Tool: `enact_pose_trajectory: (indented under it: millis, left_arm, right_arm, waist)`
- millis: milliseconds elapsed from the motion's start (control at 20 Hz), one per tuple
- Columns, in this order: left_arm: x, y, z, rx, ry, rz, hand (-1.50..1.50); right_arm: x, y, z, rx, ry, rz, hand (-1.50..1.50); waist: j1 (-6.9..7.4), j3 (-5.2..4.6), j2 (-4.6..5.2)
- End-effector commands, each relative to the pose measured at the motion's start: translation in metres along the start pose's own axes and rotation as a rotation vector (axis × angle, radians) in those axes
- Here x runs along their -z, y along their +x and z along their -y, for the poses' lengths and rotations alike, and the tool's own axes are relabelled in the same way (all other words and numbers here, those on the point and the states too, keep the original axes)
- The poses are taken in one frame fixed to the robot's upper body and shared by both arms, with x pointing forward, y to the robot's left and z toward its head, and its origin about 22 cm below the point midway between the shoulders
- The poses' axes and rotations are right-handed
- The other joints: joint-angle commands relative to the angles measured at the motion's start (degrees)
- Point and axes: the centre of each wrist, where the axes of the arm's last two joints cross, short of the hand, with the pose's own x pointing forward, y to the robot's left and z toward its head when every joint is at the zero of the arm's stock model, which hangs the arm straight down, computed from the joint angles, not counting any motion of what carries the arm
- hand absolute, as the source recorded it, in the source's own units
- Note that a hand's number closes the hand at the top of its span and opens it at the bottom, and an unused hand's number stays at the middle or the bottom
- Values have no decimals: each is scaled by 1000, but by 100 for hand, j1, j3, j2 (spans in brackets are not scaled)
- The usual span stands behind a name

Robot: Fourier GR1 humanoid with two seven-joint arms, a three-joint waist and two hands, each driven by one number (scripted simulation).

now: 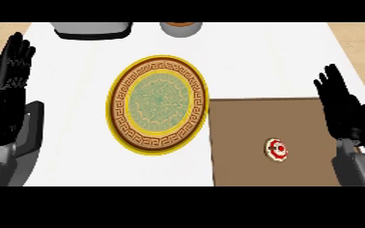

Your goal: Pick the cupcake from the tray and place it in the plate

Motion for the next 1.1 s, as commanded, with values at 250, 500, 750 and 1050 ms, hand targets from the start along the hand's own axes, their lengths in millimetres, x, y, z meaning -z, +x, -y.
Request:
enact_pose_trajectory:
  millis: [250, 500, 750, 1050]
  left_arm:
    - [-76, -66, -20, 179, -51, -397, 0]
    - [-100, -77, -13, 136, -64, -461, 0]
    - [-103, -79, -15, 135, -83, -473, 0]
    - [-102, -75, -1, 112, -100, -457, 0]
  right_arm:
    - [-16, 64, -43, 587, 89, 263, -150]
    - [-64, 33, -21, 191, -388, 447, -150]
    - [-129, 30, -47, 285, -467, 531, -150]
    - [-180, 39, -28, 83, -239, 397, -150]
  waist:
    - [-60, 31, -77]
    - [-229, 3, -77]
    - [-150, 12, -60]
    - [-36, 9, -26]
